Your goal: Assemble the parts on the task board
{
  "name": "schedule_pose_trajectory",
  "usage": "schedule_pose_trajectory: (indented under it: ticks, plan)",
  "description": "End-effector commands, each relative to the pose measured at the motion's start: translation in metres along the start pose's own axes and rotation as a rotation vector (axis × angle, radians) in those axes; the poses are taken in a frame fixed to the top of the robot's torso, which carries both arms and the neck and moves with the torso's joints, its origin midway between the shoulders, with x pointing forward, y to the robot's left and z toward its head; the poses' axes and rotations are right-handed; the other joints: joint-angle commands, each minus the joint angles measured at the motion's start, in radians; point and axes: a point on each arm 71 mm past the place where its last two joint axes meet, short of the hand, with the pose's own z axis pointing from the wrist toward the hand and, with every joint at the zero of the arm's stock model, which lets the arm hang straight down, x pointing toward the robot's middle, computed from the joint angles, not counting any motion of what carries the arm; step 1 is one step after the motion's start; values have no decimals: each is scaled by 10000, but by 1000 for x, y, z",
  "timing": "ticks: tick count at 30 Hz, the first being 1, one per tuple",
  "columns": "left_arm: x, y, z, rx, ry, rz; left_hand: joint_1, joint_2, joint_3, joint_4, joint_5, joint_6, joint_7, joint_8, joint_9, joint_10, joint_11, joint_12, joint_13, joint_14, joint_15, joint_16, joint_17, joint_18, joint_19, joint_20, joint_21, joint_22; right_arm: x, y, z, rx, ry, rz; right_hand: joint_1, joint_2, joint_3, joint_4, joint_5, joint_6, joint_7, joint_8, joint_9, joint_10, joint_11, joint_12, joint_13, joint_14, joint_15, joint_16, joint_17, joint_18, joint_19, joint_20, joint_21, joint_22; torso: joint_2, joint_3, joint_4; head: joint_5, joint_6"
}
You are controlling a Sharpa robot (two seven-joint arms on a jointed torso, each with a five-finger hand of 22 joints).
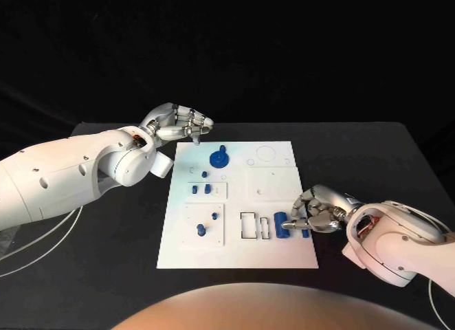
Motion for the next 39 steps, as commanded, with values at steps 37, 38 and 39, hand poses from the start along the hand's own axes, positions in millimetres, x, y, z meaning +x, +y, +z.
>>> schedule_pose_trajectory:
  ticks: [37, 38, 39]
  plan:
    - [2, -1, -1, 25, 219, -50, -56, 123, 4, -33, 22, -4, 30, 19, -12, -79, 4, -67, -40, -7, 89, -65, -16, 141, -47, 14, -2, 5, 27, 0, 19, 743, 575, -962, 1750, 490, 1239, -149, 45, 866, -322, 160, -469, 524, -322, 24, 1765, 893, -325, 54, 1734, -184, 109, -218, 68, 1401, -11, -8, -11, 23, 1]
    - [2, -1, -1, 23, 220, -50, -56, 123, 4, -33, 22, -4, 30, 19, -12, -79, 4, -67, -40, -7, 89, -65, -16, 141, -47, 14, -2, 5, 27, 0, 18, 784, 554, -787, 1761, 502, 1269, -136, 45, 885, -325, 160, -477, 528, -325, 29, 1771, 893, -327, 54, 1733, -186, 113, -220, 79, 1406, -13, -9, -12, 20, 1]
    - [2, -1, -1, 21, 221, -51, -56, 123, 4, -33, 22, -4, 30, 19, -12, -79, 4, -67, -40, -7, 89, -65, -16, 141, -47, 14, -2, 5, 26, 0, 17, 832, 542, -598, 1759, 514, 1290, -121, 43, 905, -328, 162, -482, 531, -327, 30, 1774, 893, -329, 54, 1735, -189, 117, -221, 92, 1412, -16, -10, -12, 14, 1]
